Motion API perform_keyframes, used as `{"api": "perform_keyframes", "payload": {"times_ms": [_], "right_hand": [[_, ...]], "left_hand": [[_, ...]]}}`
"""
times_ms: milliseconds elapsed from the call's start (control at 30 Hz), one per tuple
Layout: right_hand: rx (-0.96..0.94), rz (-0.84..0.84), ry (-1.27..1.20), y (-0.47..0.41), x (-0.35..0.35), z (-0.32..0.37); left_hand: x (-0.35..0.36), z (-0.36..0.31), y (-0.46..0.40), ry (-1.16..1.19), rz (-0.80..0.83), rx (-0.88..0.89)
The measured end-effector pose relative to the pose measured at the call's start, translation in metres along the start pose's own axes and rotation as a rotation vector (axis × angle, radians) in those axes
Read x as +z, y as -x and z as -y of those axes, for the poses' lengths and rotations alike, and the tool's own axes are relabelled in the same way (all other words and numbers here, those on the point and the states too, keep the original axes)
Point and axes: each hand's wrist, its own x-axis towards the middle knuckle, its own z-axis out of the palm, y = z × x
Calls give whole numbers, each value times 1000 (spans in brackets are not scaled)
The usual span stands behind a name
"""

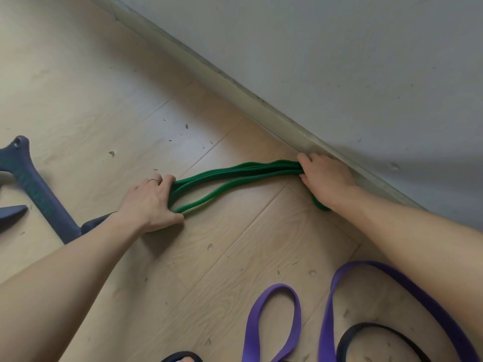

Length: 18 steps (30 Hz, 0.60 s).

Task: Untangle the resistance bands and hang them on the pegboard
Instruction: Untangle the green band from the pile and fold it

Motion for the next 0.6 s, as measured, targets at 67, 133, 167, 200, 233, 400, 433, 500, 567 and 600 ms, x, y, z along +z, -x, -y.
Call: {"api": "perform_keyframes", "payload": {"times_ms": [67,133,167,200,233,400,433,500,567,600], "right_hand": [[-41,-6,75,2,5,-4],[-104,-35,131,6,12,-7],[-131,-39,140,9,14,-8],[-147,-30,143,12,14,-10],[-156,-12,146,14,13,-12],[-167,23,154,14,3,-15],[-157,-9,119,13,1,-14],[-160,-66,89,10,-2,-13],[-186,-97,135,9,-4,-14],[-186,-86,170,9,-6,-13]], "left_hand": [[1,3,3,7,51,-53],[2,5,6,29,119,-83],[3,7,7,37,147,-78],[4,9,8,38,164,-63],[4,11,8,36,168,-43],[0,24,7,83,36,76],[1,25,8,74,7,110],[4,26,9,43,-57,168],[5,28,9,8,-124,194],[3,28,8,-14,-158,194]]}}
